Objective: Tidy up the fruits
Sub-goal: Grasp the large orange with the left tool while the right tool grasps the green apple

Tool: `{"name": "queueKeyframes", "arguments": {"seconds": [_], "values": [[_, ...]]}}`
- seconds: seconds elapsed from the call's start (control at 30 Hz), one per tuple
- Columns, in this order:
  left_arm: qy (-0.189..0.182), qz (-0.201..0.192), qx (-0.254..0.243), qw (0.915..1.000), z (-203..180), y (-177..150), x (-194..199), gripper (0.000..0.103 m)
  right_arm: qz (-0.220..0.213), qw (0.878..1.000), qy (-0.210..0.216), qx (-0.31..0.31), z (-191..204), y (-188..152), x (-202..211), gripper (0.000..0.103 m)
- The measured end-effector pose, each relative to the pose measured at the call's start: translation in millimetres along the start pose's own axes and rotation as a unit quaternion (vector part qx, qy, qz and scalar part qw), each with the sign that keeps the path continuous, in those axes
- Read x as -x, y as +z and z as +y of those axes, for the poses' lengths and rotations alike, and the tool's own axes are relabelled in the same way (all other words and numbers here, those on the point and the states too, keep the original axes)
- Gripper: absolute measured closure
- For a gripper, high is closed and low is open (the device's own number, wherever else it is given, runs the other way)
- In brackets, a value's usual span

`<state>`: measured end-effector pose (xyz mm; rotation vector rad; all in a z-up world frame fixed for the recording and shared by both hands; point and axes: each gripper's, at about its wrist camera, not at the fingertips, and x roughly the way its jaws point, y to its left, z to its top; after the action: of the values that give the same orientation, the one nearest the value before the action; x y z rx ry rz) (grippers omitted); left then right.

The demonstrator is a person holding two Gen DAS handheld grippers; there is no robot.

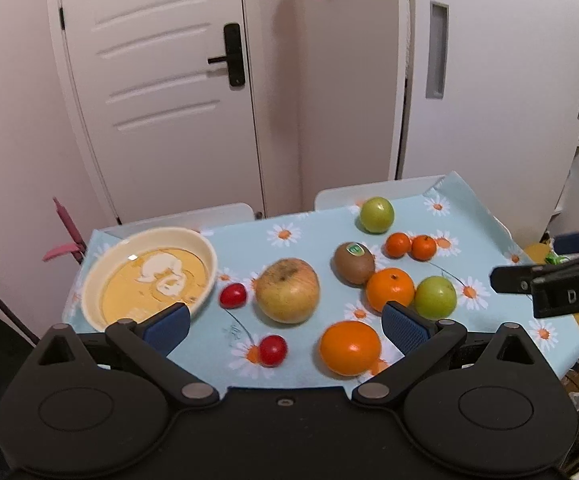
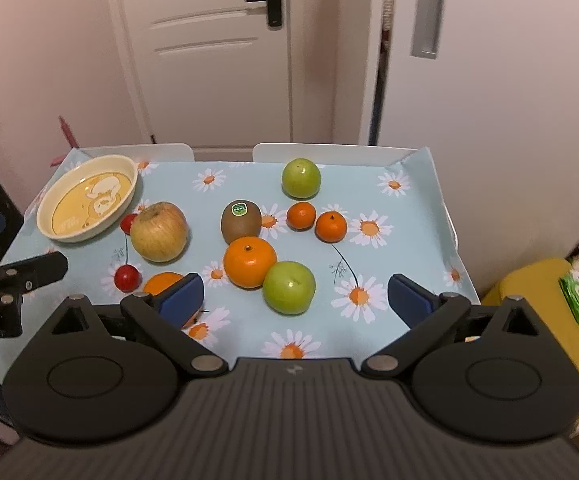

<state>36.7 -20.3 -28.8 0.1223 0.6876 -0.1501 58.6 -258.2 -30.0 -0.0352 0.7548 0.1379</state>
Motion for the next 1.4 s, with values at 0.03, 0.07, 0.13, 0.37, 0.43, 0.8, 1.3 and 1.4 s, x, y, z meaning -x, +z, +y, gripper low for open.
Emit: {"name": "queueKeyframes", "arguments": {"seconds": [0.03,0.07,0.13,0.37,0.43,0.8,1.3,1.4], "values": [[0.0,0.003,0.004,1.0,-2.9,-1.6,-5.2,0.0,-0.001,1.0,0.007,0.01,-3.9,0.4,-4.8,0.0],[0.0,0.005,0.009,1.0,-5.6,-3.6,-10.0,0.0,-0.001,1.0,0.014,0.019,-7.7,0.5,-9.7,0.0],[-0.002,0.009,0.015,0.9998,-13.8,-8.2,-22.6,0.0,0.007,0.998,0.04,0.043,-20.2,-1.6,-28.6,0.0],[0.007,0.023,0.016,0.9996,-44.0,-27.9,-71.2,0.002,0.019,0.992,0.089,0.083,-44.3,-12.6,-69.4,0.0],[0.007,0.028,0.016,0.9995,-51.8,-32.5,-85.1,0.005,0.023,0.989,0.109,0.098,-52.4,-16.7,-87.4,0.0],[0.037,0.05,0.027,0.9977,-72.4,-47.2,-123.2,0.022,0.04,0.977,0.174,0.116,-55.9,-18.5,-130.5,0.001],[0.061,0.051,0.02,0.9966,-78.8,-52.4,-123.4,0.036,0.049,0.969,0.196,0.139,-44.1,-23.8,-148.2,0.017],[0.062,0.052,0.018,0.9965,-78.7,-54.5,-121.0,0.036,0.047,0.969,0.195,0.145,-41.2,-24.1,-149.9,0.019]]}}
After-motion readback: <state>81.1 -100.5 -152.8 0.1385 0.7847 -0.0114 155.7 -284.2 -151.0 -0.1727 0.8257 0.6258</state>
